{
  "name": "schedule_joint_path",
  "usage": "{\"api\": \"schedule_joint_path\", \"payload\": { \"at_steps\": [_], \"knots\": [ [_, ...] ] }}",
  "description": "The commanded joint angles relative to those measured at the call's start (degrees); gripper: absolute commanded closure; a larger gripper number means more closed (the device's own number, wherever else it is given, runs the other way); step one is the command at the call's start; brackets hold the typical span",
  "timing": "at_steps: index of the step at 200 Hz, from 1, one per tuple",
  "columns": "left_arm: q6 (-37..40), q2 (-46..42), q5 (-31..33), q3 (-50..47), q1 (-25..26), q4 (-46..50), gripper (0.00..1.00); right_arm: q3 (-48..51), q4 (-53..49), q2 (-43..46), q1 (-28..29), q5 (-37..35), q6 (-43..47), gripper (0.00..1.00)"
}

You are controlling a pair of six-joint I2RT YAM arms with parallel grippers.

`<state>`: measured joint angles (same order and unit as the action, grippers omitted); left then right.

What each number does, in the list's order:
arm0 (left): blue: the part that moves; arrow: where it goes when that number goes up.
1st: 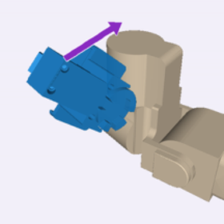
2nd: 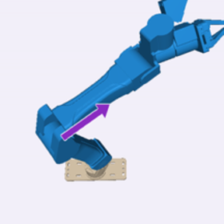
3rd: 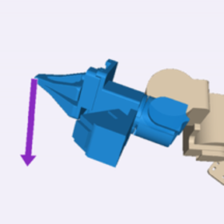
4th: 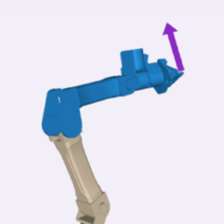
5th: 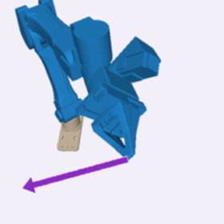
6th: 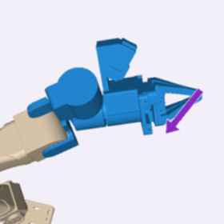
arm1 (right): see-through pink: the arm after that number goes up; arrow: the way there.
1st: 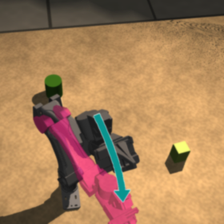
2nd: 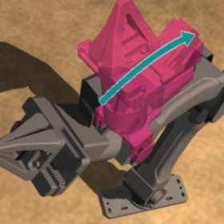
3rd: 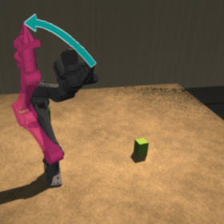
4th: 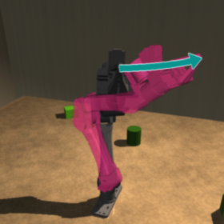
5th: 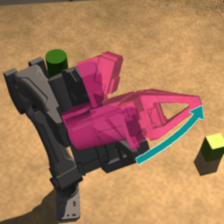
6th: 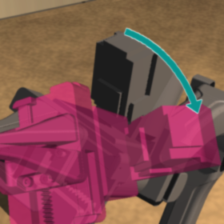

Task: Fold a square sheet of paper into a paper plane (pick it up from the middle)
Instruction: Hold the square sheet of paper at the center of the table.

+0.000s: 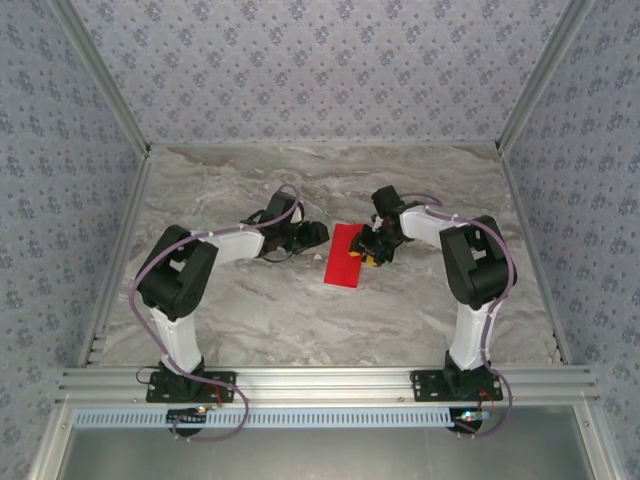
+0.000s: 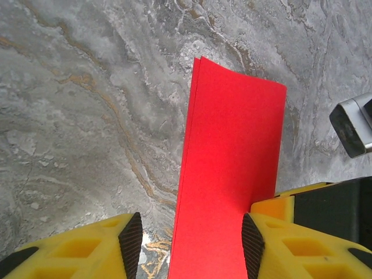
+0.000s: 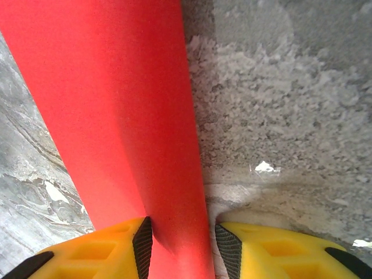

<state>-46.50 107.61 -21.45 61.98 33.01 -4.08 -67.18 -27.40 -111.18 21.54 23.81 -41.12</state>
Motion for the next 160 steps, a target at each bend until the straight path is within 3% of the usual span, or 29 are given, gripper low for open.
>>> {"api": "schedule_joint_path", "payload": {
  "at_steps": [1,101,160],
  "knots": [
    [0.4,1.1,-1.1,2.4,0.1,0.6,0.49,4.2,-2.0,-9.3,0.4,-11.1,2.0,0.57],
    [0.8,1.8,-1.6,2.9,0.4,0.9,0.52,3.5,-3.0,-10.7,0.6,-11.7,3.2,0.56],
    [1.0,3.4,-6.5,3.9,0.9,-0.3,0.60,3.3,-2.8,-11.7,0.5,-11.7,2.1,0.56]
  ]
}}
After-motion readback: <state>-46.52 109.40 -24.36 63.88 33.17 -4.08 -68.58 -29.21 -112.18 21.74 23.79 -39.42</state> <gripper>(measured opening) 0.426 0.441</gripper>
